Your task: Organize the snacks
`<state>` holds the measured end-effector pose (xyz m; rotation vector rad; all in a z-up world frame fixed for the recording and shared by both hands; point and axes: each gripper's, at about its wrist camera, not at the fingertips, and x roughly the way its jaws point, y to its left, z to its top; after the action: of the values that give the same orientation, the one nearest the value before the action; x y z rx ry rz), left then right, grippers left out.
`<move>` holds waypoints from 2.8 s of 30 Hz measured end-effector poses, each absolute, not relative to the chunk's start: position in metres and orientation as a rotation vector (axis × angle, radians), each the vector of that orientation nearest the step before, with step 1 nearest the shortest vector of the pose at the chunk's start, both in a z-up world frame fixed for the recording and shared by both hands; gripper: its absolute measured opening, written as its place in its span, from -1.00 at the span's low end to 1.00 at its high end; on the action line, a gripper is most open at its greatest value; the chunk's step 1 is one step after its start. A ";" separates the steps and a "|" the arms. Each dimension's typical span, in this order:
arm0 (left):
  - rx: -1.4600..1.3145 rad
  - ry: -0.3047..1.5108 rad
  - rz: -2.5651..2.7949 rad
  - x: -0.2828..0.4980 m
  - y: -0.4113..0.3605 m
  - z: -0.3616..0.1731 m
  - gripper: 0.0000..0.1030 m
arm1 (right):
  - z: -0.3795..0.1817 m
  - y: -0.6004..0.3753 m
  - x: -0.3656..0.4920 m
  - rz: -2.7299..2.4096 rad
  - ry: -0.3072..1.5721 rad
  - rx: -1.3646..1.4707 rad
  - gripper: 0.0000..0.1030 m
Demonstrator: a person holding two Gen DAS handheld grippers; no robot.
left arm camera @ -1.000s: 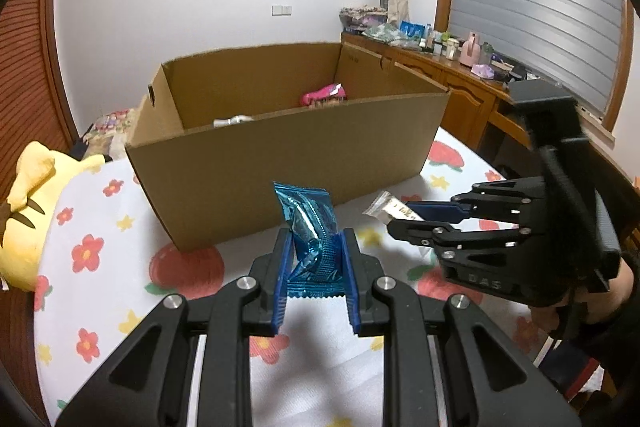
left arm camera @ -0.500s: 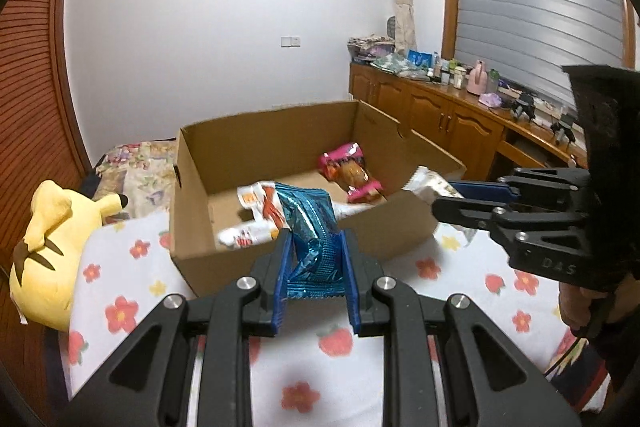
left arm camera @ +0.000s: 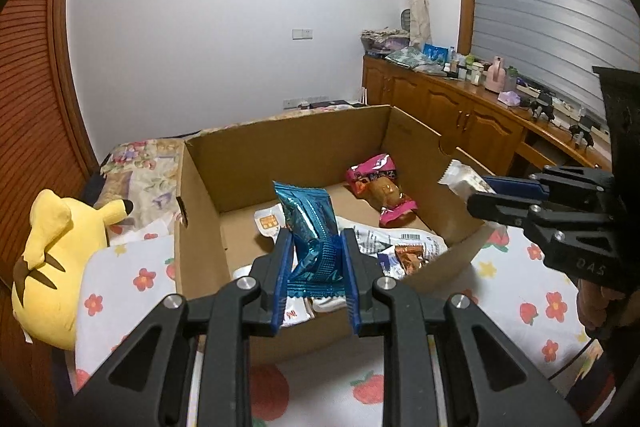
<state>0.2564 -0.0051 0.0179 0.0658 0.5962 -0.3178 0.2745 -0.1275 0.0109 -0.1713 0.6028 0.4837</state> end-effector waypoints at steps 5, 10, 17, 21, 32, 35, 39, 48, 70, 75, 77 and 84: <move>0.069 0.596 -0.315 0.265 -0.005 0.018 -0.58 | 0.011 -0.125 0.290 0.488 0.606 -0.176 -0.60; 0.086 0.614 -0.301 0.275 -0.003 0.016 -0.57 | 0.008 -0.120 0.300 0.485 0.613 -0.182 -0.59; 0.074 0.623 -0.282 0.284 0.006 0.013 -0.53 | -0.003 -0.120 0.310 0.476 0.636 -0.170 -0.44; 0.068 0.623 -0.269 0.288 0.007 0.010 -0.45 | -0.008 -0.120 0.311 0.476 0.644 -0.167 -0.41; 0.054 0.630 -0.226 0.291 0.008 -0.003 -0.24 | -0.011 -0.125 0.309 0.461 0.638 -0.158 -0.33; 0.049 0.630 -0.221 0.289 0.008 -0.006 -0.20 | -0.011 -0.125 0.307 0.455 0.635 -0.159 -0.29; 0.046 0.626 -0.211 0.286 0.007 -0.008 -0.13 | -0.011 -0.125 0.307 0.446 0.629 -0.154 -0.19; 0.029 0.585 -0.200 0.278 0.007 -0.007 0.35 | -0.011 -0.123 0.304 0.421 0.606 -0.151 0.08; 0.010 0.487 -0.086 0.258 0.010 0.001 1.00 | 0.000 -0.133 0.296 0.331 0.523 -0.099 0.99; 0.010 0.479 -0.058 0.252 0.009 0.004 1.00 | 0.001 -0.133 0.292 0.325 0.520 -0.103 1.00; 0.007 0.468 -0.062 0.248 0.009 0.005 1.00 | 0.002 -0.133 0.290 0.324 0.519 -0.105 1.00; 0.000 0.449 -0.079 0.227 0.007 0.014 1.00 | 0.007 -0.132 0.277 0.311 0.498 -0.109 1.00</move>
<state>0.2270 0.0068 0.0137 -0.0004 0.4488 -0.0787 0.2770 -0.1323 0.0072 -0.1088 0.4977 0.3111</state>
